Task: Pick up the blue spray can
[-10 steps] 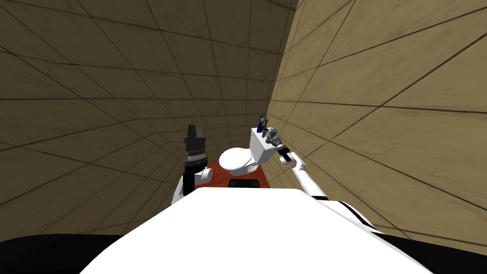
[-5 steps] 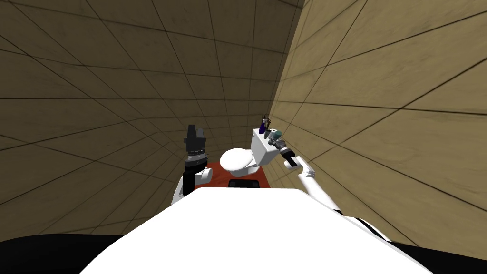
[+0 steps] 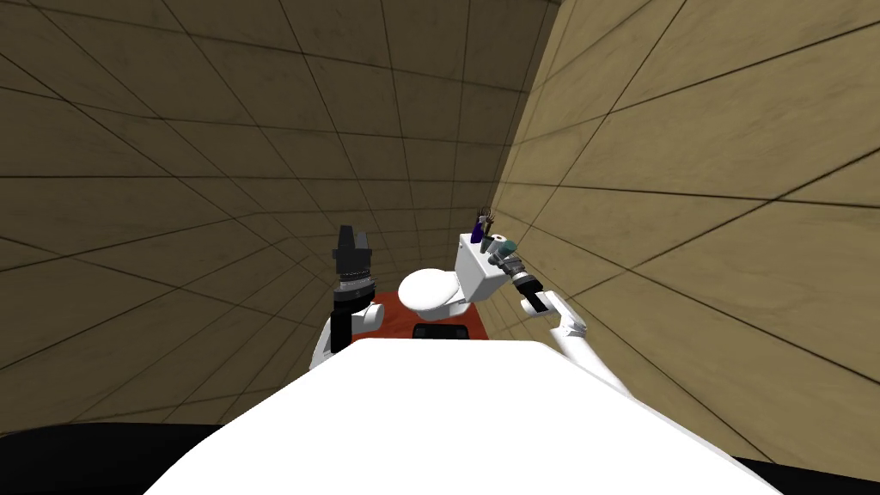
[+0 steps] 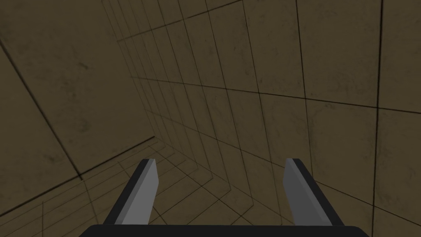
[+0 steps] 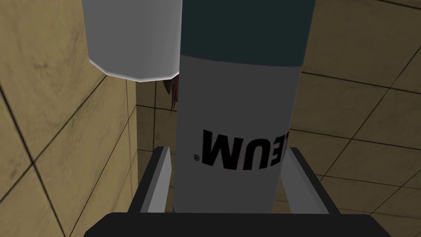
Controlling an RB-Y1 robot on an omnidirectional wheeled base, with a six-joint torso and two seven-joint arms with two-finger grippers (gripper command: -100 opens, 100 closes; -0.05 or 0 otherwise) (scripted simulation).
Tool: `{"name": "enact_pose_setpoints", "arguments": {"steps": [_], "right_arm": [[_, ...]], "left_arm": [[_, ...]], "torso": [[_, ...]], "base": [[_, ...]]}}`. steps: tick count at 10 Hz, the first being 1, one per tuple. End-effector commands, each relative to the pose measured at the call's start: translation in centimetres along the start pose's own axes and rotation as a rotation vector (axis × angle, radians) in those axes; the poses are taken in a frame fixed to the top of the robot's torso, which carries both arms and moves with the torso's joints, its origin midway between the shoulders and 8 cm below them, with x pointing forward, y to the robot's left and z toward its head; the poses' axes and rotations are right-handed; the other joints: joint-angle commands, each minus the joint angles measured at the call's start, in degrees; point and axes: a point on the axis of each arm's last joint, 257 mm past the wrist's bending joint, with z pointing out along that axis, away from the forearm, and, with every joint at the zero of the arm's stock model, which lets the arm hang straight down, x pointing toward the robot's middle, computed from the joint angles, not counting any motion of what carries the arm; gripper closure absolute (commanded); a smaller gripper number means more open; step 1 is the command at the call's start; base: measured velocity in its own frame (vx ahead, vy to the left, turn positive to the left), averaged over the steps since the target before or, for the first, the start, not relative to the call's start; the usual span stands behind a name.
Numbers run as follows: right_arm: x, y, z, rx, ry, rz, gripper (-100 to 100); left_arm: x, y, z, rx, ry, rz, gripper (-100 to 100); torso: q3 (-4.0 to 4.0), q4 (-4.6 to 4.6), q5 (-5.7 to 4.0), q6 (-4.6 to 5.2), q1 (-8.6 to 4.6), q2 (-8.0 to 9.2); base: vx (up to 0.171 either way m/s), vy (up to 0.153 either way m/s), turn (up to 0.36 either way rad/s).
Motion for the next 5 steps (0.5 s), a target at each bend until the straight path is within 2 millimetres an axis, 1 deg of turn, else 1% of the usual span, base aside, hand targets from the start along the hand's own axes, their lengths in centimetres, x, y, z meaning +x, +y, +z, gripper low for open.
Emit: {"name": "enact_pose_setpoints", "arguments": {"steps": [1,2,4,5], "right_arm": [[-0.7,-1.6,-1.5,0.027,0.004,-0.017,100],[-0.7,-1.4,-2.1,0.024,0.008,-0.018,100],[-1.1,-0.6,-3.2,0.013,0.006,-0.021,100],[-1.7,-2.2,-4.4,0.041,0.016,-0.041,100]], "left_arm": [[0.0,0.0,0.0,0.0,0.0,0.0,0],[0.0,0.0,0.0,0.0,0.0,0.0,0],[0.0,0.0,0.0,0.0,0.0,0.0,0],[0.0,0.0,0.0,0.0,0.0,0.0,0]], "torso": [[0.0,0.0,0.0,0.0,0.0,0.0],[-0.02,0.03,0.05,-0.02,0.05,-0.09],[-0.02,0.01,0.04,-0.01,0.04,-0.06],[0.05,0.05,0.05,0.0,0.03,0.06]], "base": [[0.045,0.021,0.14],[0.062,0.008,0.118],[0.025,-0.005,0.004],[0.054,0.008,0.178]]}}
